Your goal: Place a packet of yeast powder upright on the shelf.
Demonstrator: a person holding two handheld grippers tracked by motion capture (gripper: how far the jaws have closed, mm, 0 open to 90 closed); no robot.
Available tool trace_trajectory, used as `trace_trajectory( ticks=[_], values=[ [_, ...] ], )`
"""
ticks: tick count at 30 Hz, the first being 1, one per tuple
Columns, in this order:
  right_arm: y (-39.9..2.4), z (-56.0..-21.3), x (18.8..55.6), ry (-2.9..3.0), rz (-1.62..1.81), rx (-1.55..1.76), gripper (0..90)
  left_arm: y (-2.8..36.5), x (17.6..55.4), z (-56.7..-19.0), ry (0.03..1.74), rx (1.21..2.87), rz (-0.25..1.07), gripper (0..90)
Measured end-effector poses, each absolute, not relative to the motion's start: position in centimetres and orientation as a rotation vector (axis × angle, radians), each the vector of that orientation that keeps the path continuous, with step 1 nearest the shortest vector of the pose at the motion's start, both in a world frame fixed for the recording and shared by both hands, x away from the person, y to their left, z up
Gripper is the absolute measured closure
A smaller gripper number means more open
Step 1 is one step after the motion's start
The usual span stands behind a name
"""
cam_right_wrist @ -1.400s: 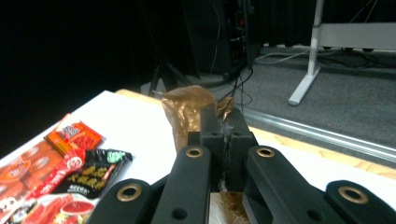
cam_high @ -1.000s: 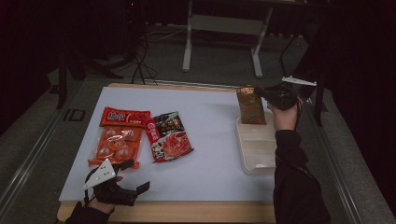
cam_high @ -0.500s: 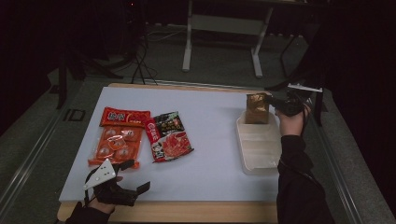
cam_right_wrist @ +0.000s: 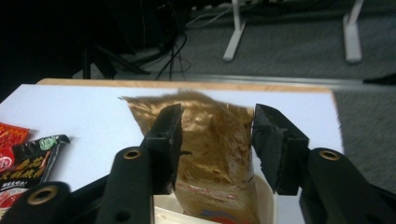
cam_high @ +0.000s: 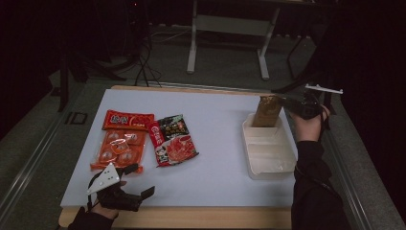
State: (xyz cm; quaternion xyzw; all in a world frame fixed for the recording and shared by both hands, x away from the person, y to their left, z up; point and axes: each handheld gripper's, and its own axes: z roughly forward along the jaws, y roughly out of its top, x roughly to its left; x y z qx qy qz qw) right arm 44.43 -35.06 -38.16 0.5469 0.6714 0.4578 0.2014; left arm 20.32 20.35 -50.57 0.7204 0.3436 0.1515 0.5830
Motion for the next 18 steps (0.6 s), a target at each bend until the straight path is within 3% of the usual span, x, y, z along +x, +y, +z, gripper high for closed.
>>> trace_trajectory(
  ticks=[13,18],
  values=[
    [-32.2,-36.5,37.3,1.907,1.458,1.314,18.1,20.7,21.0,-50.3,0.934,1.661,0.362,0.0],
    [-31.3,-37.1,33.9,1.96,1.531,1.24,14.5,20.6,21.4,-50.4,0.962,1.679,0.356,0.0]
  ],
)
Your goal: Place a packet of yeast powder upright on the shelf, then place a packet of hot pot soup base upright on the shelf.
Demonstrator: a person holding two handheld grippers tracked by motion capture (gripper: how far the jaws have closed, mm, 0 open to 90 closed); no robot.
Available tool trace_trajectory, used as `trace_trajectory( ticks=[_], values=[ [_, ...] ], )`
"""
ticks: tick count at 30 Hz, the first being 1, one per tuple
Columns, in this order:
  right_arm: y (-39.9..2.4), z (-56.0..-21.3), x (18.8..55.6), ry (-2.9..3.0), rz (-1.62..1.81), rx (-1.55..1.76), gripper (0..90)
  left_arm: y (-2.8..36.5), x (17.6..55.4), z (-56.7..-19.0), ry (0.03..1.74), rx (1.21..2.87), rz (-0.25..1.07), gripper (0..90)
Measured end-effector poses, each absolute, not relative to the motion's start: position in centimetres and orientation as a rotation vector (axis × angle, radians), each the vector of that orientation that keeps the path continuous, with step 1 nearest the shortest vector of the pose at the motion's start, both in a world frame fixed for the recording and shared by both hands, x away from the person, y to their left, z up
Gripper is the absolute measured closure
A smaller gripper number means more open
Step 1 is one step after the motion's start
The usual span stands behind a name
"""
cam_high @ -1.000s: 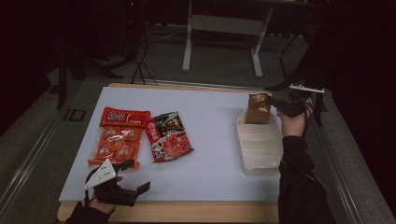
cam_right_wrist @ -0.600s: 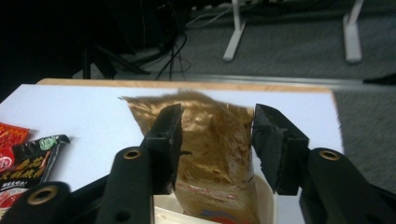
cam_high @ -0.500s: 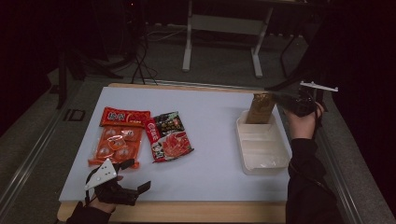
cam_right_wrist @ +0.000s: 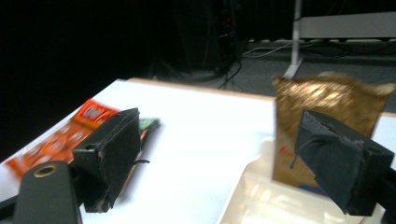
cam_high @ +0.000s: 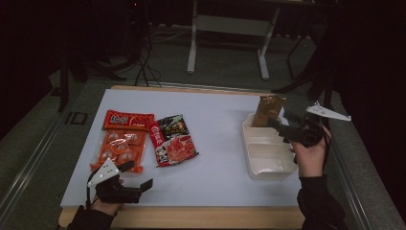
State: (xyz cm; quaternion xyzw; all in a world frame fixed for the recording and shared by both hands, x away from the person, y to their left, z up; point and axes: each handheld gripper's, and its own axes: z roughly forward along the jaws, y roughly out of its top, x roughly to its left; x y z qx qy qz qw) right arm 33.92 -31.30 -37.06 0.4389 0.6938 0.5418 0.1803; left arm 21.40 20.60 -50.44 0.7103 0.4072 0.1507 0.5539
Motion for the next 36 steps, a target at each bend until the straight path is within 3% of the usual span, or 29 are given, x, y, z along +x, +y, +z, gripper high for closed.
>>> trace_trajectory(
  ticks=[10,23,31,36],
  values=[
    [-29.7,-38.4,28.3,2.049,1.658,1.094,14.0,20.1,22.1,-49.3,0.934,1.671,0.34,0.0],
    [-28.5,-39.5,25.6,2.088,1.623,1.016,13.9,19.6,25.2,-47.1,0.944,1.773,0.423,0.0],
    [-28.0,-40.1,24.9,2.095,1.666,0.979,14.0,19.4,27.7,-46.1,1.043,1.808,0.461,15.1],
    [-28.0,-40.5,24.1,2.056,1.672,0.907,14.1,18.9,29.8,-46.7,1.158,1.849,0.501,35.2]
  ],
)
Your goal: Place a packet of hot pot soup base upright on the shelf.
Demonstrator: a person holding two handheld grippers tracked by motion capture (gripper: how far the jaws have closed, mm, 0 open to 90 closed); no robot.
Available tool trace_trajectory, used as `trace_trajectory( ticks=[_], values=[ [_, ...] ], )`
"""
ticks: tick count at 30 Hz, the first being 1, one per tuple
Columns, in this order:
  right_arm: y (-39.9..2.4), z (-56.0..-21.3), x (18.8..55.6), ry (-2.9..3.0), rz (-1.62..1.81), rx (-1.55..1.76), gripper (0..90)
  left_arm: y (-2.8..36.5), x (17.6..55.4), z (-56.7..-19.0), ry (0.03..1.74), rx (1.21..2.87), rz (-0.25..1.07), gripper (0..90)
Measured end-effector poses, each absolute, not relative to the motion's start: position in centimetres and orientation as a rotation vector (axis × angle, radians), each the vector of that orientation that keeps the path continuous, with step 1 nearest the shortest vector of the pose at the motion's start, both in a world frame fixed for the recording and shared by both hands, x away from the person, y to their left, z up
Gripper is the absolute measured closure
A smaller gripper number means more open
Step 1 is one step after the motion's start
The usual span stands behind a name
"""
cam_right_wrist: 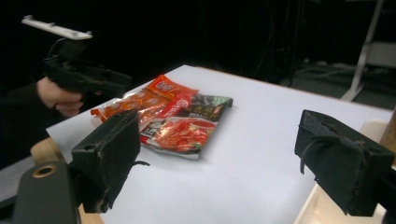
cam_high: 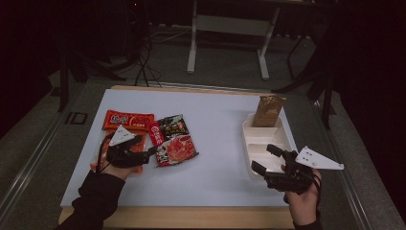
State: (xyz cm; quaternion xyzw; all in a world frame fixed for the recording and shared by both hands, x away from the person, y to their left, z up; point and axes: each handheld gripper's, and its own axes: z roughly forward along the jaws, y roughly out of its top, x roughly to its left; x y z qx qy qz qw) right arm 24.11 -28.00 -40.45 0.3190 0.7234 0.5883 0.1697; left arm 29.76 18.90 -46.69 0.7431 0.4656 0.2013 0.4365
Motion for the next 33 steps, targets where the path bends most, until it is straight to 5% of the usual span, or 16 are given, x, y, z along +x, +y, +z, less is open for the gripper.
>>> trace_trajectory(
  ticks=[4,13,33],
  values=[
    [-28.0,-40.9,23.6,2.071,1.679,0.9,14.2,18.7,31.2,-47.6,1.266,1.878,0.551,47.0],
    [-27.8,-41.5,23.6,2.085,1.68,0.865,14.4,19.5,34.5,-49.8,1.426,1.963,0.568,88.9],
    [-27.8,-42.0,24.0,2.11,1.712,0.879,14.5,18.2,39.5,-52.1,1.514,2.096,0.494,90.0]
  ],
)
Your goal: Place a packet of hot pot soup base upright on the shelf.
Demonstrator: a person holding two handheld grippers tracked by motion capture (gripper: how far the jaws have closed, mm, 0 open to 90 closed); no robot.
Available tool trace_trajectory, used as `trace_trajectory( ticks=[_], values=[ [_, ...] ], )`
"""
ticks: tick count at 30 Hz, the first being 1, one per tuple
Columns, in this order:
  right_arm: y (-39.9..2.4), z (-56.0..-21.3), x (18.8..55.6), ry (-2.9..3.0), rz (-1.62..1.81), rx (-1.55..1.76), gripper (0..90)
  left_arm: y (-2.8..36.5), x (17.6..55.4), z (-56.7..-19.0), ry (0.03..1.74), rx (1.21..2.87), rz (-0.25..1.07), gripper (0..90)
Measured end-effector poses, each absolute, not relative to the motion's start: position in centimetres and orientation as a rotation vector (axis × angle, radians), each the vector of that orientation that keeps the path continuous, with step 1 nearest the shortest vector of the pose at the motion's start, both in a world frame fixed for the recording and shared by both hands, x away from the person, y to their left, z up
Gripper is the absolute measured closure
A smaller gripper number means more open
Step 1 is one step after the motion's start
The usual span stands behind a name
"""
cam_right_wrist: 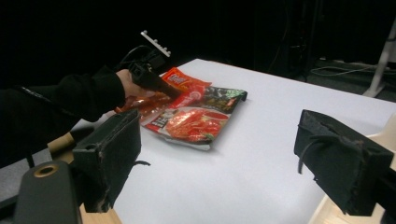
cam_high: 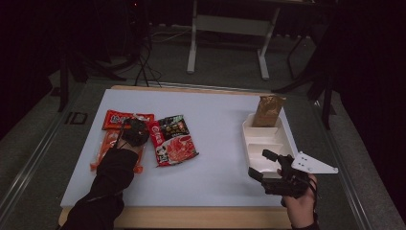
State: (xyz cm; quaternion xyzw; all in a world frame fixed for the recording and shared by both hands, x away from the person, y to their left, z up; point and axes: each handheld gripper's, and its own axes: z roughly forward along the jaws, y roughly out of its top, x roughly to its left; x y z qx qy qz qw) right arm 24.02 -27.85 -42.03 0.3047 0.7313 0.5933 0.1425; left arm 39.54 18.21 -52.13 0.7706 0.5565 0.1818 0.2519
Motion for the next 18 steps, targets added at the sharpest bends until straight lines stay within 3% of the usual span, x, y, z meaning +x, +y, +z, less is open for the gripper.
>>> trace_trajectory(
  ticks=[5,18],
  values=[
    [-27.9,-42.0,24.0,2.107,1.712,0.88,14.6,16.8,39.6,-52.7,1.472,2.15,0.417,90.0],
    [-28.0,-42.0,24.1,2.103,1.713,0.885,14.6,14.0,39.6,-52.5,1.395,2.216,0.401,90.0]
  ],
)
